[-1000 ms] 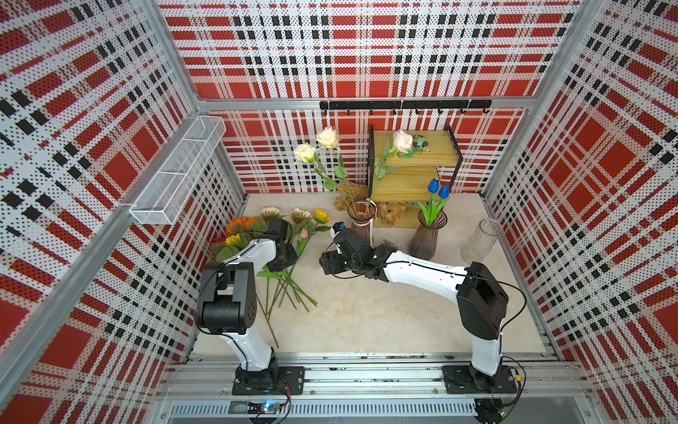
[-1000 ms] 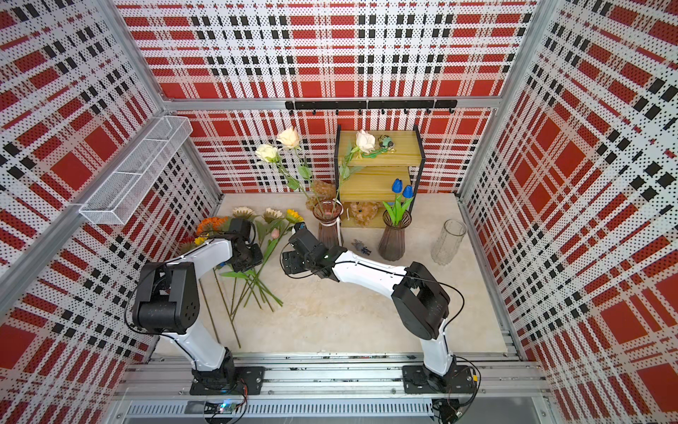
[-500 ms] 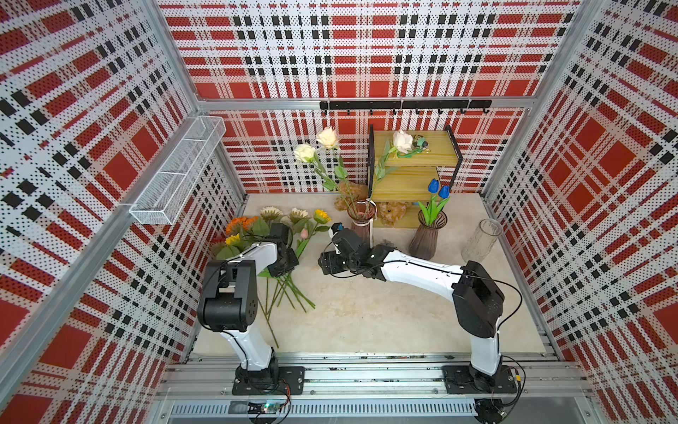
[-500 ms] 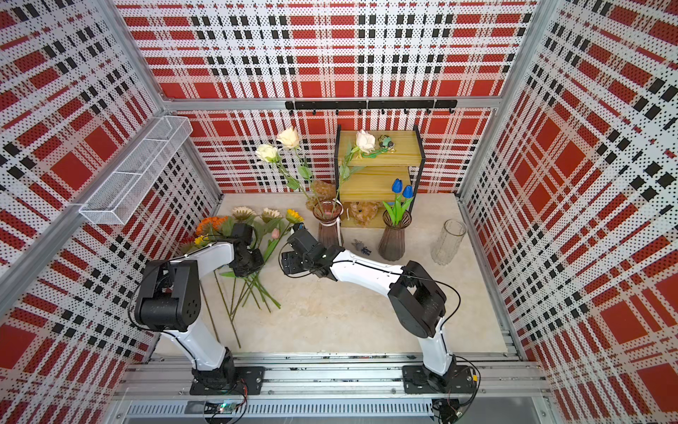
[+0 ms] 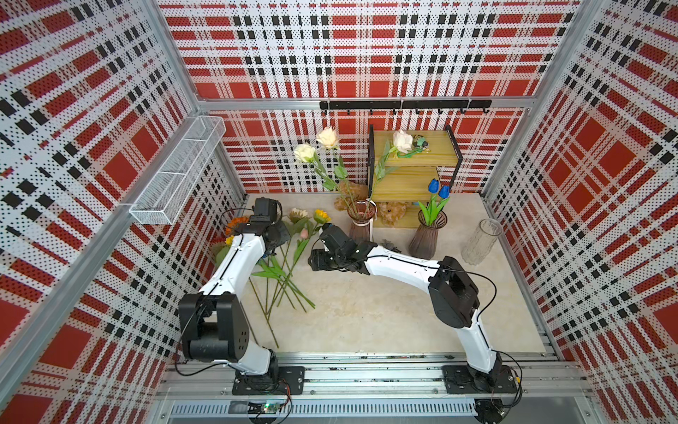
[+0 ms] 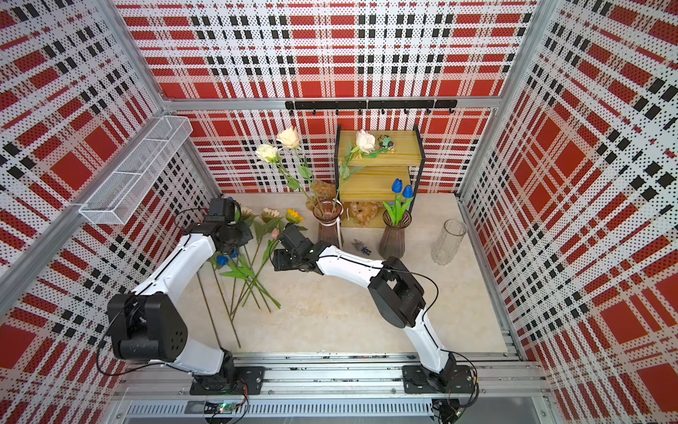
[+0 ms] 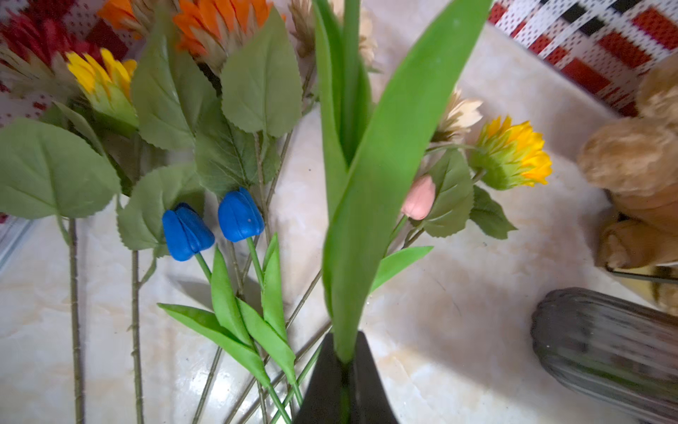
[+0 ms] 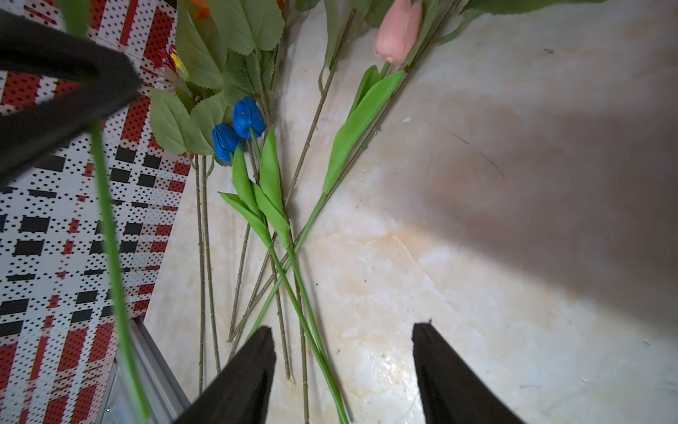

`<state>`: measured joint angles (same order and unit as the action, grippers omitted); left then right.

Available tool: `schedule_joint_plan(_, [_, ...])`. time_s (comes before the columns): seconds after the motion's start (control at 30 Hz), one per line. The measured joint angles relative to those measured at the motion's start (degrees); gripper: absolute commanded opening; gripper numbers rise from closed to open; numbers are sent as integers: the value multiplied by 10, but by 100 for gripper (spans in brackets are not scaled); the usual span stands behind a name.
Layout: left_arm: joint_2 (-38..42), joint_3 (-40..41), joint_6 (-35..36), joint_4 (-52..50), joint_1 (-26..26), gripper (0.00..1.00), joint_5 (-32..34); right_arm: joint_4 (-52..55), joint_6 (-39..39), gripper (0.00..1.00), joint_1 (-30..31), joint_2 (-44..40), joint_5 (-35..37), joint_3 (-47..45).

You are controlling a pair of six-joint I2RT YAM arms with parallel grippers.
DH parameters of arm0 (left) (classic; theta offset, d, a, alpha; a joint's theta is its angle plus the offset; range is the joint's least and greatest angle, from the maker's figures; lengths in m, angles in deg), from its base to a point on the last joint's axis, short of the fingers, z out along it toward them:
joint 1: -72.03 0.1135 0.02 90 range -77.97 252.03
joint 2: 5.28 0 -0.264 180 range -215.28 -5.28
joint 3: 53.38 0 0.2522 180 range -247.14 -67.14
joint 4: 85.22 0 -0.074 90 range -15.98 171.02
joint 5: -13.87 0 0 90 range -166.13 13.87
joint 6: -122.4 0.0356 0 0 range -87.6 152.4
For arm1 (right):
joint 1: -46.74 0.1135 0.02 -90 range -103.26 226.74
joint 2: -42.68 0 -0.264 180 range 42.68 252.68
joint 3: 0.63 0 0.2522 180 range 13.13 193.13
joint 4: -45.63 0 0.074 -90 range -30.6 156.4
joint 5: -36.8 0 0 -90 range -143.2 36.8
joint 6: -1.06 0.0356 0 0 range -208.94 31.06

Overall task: Arrange the flowers in different vases according to their variety
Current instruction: Pick up the flower at the center of the board.

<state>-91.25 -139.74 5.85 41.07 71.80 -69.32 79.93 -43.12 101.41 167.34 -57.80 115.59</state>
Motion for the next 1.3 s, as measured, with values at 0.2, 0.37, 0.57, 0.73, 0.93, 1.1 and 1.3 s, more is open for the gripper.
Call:
schedule_joint_plan(0.2, [29,-12,2,-15,17,1,2,24,50,57,0,80,-34,99])
schedule_joint_plan(0.37, [55,-9,6,-16,47,1,-15,31,104,56,2,140,-69,159])
schedule_joint_plan(0.57, [70,3,17,-10,75,1,-41,11,177,55,7,173,-111,157])
schedule_joint_plan(0.73, [72,7,28,-10,88,1,-58,-17,218,53,9,192,-132,157])
schedule_joint_plan(0.93, [79,7,31,-8,95,1,-71,-53,257,51,11,208,-151,158])
schedule_joint_plan(1.1, [79,7,35,-8,95,1,-78,-81,285,50,12,221,-157,162])
schedule_joint_plan(1.3, [79,7,35,-8,95,0,-81,-96,314,47,11,247,-164,196])
